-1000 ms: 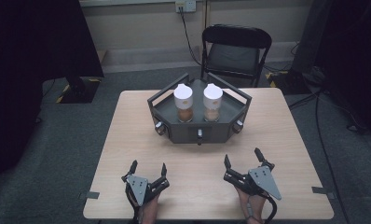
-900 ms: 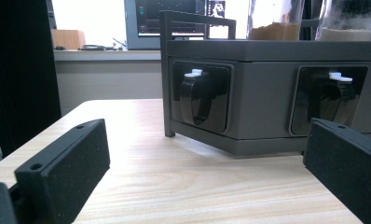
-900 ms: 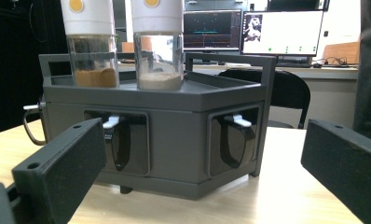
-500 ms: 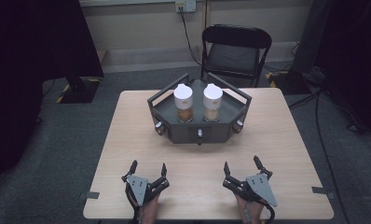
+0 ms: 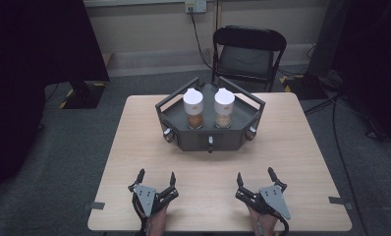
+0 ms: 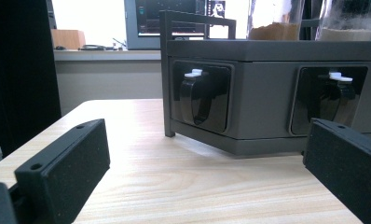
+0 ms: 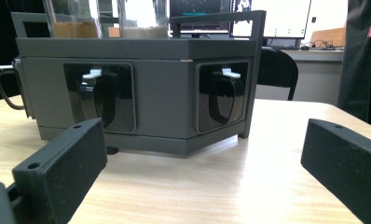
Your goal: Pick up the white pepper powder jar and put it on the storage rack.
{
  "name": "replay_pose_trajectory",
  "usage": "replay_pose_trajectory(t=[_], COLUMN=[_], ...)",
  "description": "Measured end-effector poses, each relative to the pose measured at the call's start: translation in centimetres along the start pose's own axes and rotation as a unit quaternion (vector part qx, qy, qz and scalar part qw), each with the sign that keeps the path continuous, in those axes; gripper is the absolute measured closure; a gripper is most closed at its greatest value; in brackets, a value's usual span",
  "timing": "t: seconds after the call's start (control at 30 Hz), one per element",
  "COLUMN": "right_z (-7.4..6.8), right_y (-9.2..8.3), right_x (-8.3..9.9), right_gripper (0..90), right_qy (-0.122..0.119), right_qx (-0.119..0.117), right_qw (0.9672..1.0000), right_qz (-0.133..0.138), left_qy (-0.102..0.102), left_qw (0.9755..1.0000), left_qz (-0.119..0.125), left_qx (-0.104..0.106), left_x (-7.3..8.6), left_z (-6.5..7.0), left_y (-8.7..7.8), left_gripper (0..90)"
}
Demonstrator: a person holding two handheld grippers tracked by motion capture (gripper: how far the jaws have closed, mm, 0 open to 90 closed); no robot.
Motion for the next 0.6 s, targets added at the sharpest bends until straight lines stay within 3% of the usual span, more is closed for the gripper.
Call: replay_pose_trajectory(t=[0.6], right_z=[0.15], right_y=[-0.2], right_x=[0.32], right_gripper=[0.0], right_qy=[0.008], right_qx=[-0.001], right_qw=[0.9999], right_qz=[0.008], left_qy=[0.0], left_qw=[1.0], left_qz=[0.0], left_qx=[0.0], left_x=[0.0], left_z=[0.0], left_y=[0.0], left_gripper=[0.0])
Point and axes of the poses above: each handheld gripper's, and its own axes: y roughly forward along the jaws, x roughly out of its underside, z roughly to its right, the point moved 5 cm from there along y, roughly forward along the jaws, and after that the axes turned 5 degrees about -z, right-handed, at the moved point
